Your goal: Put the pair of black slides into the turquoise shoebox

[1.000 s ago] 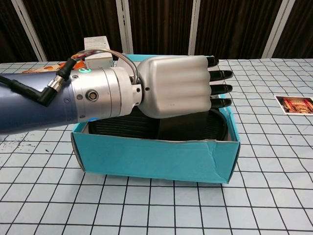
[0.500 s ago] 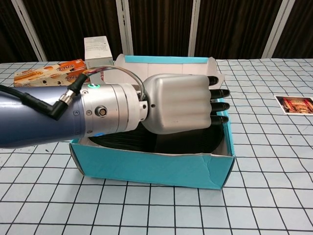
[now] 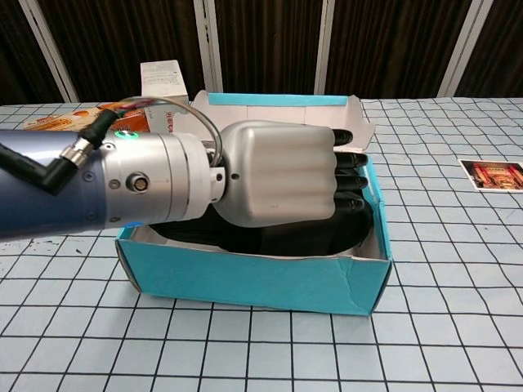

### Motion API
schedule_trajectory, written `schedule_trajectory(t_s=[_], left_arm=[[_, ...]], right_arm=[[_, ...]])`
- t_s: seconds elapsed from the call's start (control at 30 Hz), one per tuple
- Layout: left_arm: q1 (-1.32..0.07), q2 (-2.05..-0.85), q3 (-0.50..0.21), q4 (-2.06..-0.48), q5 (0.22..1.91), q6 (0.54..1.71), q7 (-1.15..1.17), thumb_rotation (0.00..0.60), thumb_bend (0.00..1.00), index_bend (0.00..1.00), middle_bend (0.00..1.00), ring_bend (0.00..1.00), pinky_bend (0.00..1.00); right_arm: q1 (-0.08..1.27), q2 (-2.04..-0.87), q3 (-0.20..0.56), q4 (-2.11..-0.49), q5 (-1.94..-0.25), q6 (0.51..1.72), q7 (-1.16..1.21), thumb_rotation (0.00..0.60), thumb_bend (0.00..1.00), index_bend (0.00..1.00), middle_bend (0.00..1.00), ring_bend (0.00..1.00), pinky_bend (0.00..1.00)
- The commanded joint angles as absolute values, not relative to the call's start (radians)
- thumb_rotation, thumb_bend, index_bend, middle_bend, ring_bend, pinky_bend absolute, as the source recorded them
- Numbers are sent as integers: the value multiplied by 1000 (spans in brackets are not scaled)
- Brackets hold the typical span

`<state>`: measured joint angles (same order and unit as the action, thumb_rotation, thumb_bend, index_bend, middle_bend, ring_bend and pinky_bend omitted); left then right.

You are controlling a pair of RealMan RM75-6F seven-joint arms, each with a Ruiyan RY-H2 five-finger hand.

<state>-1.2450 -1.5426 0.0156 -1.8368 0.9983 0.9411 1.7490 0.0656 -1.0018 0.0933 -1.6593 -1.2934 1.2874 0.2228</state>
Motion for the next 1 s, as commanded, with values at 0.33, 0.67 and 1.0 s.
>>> schedule_trajectory(t_s=[0.33, 0.67, 1.0], left_arm=[[-1221, -1460, 43, -1938, 1040, 1021, 1632, 600, 76, 0, 48, 0, 120], [-1144, -1409, 0, -2025, 1046, 1061, 1310, 600, 121, 189, 305, 23, 135], [-1041, -1368, -48, -2003, 1098, 1108, 976, 600, 273, 327, 467, 254, 300]], right_arm=[[68, -1002, 94, -1661, -1284, 1279, 217, 600, 234, 235, 150, 226, 271], [68, -1001, 95, -1664, -1276, 1279, 210, 600, 233, 235, 150, 226, 271], [69, -999, 95, -1668, -1274, 1274, 207, 600, 234, 241, 150, 226, 271]])
